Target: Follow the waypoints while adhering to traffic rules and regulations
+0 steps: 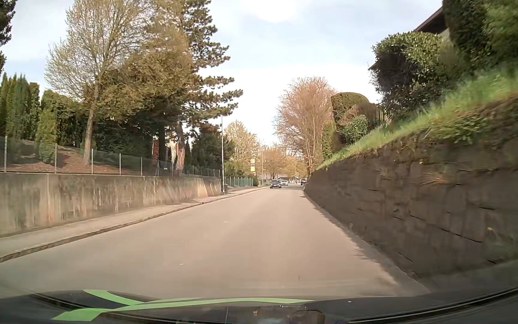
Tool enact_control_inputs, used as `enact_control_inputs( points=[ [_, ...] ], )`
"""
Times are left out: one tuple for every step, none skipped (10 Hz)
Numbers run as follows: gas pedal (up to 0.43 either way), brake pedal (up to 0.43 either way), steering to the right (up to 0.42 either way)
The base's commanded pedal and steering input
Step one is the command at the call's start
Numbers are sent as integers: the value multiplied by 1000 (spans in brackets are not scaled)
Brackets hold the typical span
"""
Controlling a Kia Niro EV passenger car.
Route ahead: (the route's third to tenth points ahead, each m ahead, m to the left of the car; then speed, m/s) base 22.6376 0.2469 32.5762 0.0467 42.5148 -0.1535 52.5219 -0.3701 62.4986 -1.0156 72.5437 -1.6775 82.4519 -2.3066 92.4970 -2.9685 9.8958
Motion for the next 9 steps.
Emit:
enact_control_inputs(
  points=[
    [59,0,5],
    [47,0,4],
    [47,0,4],
    [47,0,4],
    [47,0,4],
    [47,0,4],
    [39,0,4],
    [0,0,4],
    [0,0,4]
  ],
)
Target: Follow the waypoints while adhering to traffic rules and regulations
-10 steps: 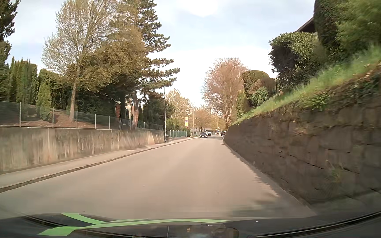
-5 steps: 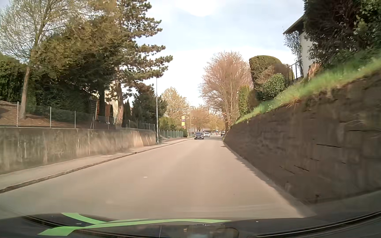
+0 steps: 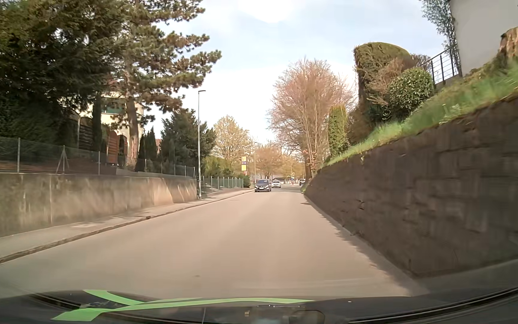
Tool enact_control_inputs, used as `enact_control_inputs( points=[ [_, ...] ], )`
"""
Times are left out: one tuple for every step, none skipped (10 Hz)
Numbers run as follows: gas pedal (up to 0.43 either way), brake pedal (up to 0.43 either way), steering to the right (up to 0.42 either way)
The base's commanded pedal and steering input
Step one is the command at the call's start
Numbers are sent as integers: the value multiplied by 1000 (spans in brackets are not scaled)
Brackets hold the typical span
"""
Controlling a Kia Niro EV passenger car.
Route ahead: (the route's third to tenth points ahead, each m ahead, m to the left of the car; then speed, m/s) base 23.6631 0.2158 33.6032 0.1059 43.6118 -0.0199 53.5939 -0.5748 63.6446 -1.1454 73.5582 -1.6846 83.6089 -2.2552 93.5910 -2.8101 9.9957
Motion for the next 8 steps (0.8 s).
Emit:
enact_control_inputs(
  points=[
    [0,0,5],
    [0,0,4],
    [0,0,4],
    [0,0,4],
    [0,0,4],
    [0,0,4],
    [0,0,4],
    [0,0,3]
  ],
)
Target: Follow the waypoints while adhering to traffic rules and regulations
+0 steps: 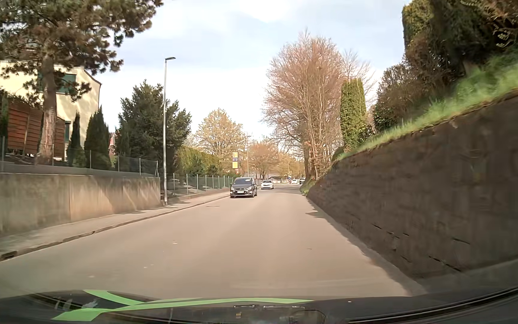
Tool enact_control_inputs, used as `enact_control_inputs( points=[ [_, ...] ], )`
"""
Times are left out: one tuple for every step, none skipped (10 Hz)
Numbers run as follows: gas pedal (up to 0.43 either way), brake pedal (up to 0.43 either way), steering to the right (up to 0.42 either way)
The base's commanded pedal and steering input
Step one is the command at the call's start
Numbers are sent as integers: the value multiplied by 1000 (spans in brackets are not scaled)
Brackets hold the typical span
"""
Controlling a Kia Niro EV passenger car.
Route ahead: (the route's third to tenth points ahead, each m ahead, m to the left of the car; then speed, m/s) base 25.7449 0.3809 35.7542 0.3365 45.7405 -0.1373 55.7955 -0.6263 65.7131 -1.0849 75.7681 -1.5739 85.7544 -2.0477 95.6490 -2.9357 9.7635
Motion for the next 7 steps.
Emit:
enact_control_inputs(
  points=[
    [0,0,3],
    [0,0,2],
    [0,0,0],
    [0,0,0],
    [0,0,0],
    [0,0,-1],
    [0,0,-1]
  ],
)
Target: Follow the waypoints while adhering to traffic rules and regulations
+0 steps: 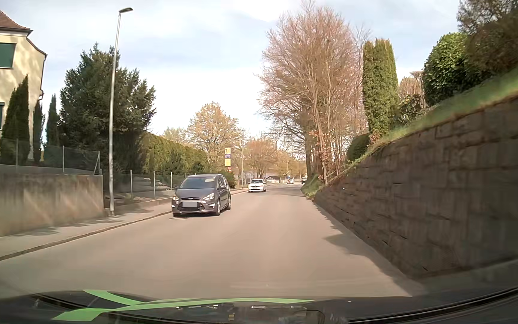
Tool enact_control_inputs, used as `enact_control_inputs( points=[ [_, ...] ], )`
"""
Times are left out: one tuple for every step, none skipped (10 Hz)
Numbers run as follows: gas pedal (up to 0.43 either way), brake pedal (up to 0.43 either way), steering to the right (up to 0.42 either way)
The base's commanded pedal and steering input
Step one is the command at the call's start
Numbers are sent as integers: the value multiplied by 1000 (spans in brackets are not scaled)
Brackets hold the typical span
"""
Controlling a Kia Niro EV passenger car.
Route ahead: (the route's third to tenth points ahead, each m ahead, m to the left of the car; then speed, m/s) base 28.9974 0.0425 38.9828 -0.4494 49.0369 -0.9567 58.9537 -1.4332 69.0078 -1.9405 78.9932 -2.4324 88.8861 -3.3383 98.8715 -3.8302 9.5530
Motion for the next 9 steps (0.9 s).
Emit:
enact_control_inputs(
  points=[
    [0,0,-2],
    [0,0,-2],
    [0,0,-2],
    [0,0,-2],
    [0,0,-2],
    [0,0,-2],
    [0,0,-2],
    [0,0,-2],
    [0,0,-2]
  ],
)
